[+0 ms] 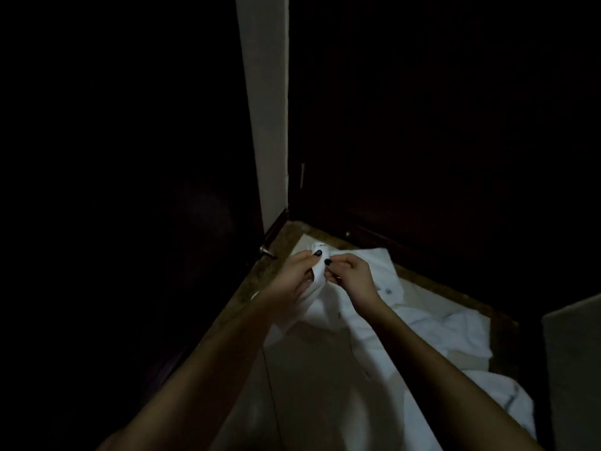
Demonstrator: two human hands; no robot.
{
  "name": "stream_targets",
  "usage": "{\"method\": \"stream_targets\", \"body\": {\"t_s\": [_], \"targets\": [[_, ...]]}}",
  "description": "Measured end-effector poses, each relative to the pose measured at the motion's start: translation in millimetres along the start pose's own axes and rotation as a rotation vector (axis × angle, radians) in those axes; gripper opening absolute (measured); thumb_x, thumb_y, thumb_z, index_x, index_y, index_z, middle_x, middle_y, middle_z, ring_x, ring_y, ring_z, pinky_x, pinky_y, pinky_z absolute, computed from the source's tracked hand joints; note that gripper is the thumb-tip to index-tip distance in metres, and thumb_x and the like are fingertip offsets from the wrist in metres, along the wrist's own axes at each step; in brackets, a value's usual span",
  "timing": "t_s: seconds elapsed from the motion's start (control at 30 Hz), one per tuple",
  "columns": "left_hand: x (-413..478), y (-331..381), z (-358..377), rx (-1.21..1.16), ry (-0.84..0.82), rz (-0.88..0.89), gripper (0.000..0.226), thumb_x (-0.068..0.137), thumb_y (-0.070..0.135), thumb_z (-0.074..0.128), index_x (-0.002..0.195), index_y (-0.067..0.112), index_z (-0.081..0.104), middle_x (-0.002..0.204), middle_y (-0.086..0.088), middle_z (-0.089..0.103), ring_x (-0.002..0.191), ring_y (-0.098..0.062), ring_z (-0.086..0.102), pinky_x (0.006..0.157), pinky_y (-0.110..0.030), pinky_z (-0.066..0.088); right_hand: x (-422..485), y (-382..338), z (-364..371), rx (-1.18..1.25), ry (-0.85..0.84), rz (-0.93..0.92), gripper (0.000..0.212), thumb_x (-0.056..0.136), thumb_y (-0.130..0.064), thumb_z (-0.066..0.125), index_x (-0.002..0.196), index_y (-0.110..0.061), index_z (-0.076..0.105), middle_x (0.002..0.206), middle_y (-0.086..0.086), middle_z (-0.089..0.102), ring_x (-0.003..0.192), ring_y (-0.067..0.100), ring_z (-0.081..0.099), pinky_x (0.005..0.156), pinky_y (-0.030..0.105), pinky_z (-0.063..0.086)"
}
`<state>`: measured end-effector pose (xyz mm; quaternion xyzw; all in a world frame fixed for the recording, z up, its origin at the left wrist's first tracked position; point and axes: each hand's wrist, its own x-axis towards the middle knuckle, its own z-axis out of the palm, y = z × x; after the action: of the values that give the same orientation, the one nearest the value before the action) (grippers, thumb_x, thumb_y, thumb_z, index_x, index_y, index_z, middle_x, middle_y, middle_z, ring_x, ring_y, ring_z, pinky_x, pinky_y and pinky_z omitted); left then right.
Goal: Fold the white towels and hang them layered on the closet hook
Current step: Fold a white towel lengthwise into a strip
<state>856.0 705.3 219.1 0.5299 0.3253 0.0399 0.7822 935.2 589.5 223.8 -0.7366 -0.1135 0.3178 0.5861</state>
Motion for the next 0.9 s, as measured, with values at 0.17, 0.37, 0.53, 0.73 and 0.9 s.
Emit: {"method": "stream_targets", "body": {"t_s": [0.17, 0.37, 0.53, 0.73, 0.9], "targets": [[-86, 163, 29, -0.173, -0.058, 0.043, 0.017, 0.098, 0.017, 0.056, 0.108, 0.008, 0.066, 0.094, -0.010, 0.075, 0.084, -0.018, 0.073, 0.065, -0.025, 0.058, -52, -185, -16, -0.135, -0.020, -0.155, 0.009, 0.090, -0.003, 0.065, 0.085, -0.010, 0.063, 0.073, 0.004, 0.063, 0.068, 0.012, 0.061, 0.067, 0.023, 0.051], [-205, 340, 43, -0.074, -0.037, 0.165, 0.019, 0.097, 0.014, 0.057, 0.109, 0.001, 0.064, 0.095, -0.012, 0.074, 0.083, -0.018, 0.072, 0.072, -0.026, 0.059, -131, -380, -12, -0.340, -0.083, -0.257, 0.008, 0.089, -0.014, 0.067, 0.082, -0.017, 0.066, 0.072, -0.001, 0.063, 0.068, 0.008, 0.058, 0.064, 0.019, 0.048], [-314, 438, 57, -0.162, 0.024, 0.270, 0.025, 0.098, 0.016, 0.056, 0.124, 0.013, 0.055, 0.102, -0.013, 0.073, 0.090, -0.025, 0.072, 0.071, -0.032, 0.059, -210, -505, -11, -0.390, -0.125, -0.361, 0.006, 0.091, -0.009, 0.065, 0.091, -0.004, 0.069, 0.065, -0.006, 0.057, 0.063, 0.006, 0.051, 0.059, 0.014, 0.041], [-437, 494, 46, -0.198, -0.097, 0.393, 0.041, 0.099, 0.006, 0.046, 0.137, 0.019, 0.052, 0.114, -0.013, 0.070, 0.106, -0.033, 0.068, 0.080, -0.037, 0.058, -313, -599, -5, -0.292, -0.324, -0.480, 0.013, 0.091, -0.002, 0.064, 0.098, 0.009, 0.067, 0.081, 0.013, 0.065, 0.078, 0.018, 0.061, 0.079, 0.031, 0.049], [-532, 501, 25, -0.070, -0.097, 0.499, 0.031, 0.087, 0.022, 0.065, 0.118, 0.019, 0.065, 0.107, -0.012, 0.071, 0.095, -0.023, 0.070, 0.081, -0.033, 0.058, -379, -617, 19, -0.247, -0.647, -0.417, 0.011, 0.093, -0.012, 0.064, 0.096, -0.002, 0.070, 0.078, 0.002, 0.068, 0.072, 0.007, 0.064, 0.075, 0.021, 0.054]]}}
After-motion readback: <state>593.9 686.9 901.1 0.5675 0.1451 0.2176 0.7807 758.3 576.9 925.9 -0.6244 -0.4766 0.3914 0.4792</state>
